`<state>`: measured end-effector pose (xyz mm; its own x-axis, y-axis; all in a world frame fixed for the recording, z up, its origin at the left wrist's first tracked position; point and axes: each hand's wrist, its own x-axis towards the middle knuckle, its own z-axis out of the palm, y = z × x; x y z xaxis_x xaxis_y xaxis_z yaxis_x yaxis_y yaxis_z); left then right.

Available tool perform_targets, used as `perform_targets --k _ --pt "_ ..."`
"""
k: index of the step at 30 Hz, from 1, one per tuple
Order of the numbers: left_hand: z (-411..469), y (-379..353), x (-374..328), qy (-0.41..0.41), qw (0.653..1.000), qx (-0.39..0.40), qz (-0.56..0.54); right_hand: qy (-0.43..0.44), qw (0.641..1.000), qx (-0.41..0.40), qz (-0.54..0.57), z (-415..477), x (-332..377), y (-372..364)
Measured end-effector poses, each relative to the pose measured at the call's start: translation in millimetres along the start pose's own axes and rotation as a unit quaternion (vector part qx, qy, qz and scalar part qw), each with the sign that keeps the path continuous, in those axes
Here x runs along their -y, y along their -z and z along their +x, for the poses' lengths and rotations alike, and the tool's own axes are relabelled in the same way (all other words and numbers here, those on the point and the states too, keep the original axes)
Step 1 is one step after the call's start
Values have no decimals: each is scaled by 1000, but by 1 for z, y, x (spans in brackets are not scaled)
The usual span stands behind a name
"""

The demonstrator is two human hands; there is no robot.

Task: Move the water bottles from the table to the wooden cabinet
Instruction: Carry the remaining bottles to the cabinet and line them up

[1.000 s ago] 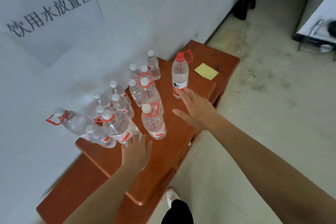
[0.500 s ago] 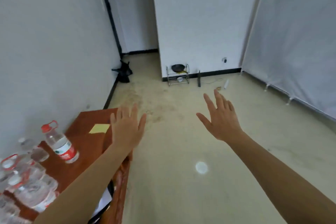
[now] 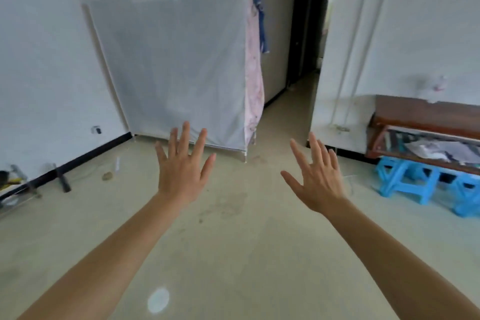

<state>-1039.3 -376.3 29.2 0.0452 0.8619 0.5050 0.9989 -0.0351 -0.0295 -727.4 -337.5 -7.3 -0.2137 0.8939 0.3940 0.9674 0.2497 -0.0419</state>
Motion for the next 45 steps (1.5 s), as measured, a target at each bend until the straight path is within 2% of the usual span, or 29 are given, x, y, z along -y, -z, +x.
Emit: perform_targets --k 4,6,9,14,18,23,27,32,38,41,45 --pt "115 -58 -137 -97 991 -6 -87 -99 991 -9 -89 23 -149 26" --pt "152 -74 -202 -122 984 1 -126 -132 984 -15 -115 24 -209 44" --pt "202 -92 -314 -209 963 24 -170 -222 965 -33 -138 1 -294 65" --pt "244 -103 -489 -314 922 41 -223 -323 928 -64 -171 -59 -404 80" --pt "266 -135 -600 -370 895 56 -242 -384 903 -78 -177 -74 -492 68" --pt "306 -187 -713 -386 890 78 -229 -403 898 -61 -163 -53 -610 34" --pt "378 -204 -810 -392 890 84 -215 -409 902 -56 -130 -1 -725 38" --pt "463 -225 -884 -374 897 51 -229 -401 907 -59 -118 74 -833 39" --pt "545 -306 -973 -372 897 85 -223 -387 914 -38 -118 137 -960 -11" --pt "599 -358 -1034 -371 890 106 -243 -392 909 -32 -137 173 -1036 -37" --pt "670 -388 -1117 -388 870 115 -282 -415 895 -29 -158 210 -1124 -38"
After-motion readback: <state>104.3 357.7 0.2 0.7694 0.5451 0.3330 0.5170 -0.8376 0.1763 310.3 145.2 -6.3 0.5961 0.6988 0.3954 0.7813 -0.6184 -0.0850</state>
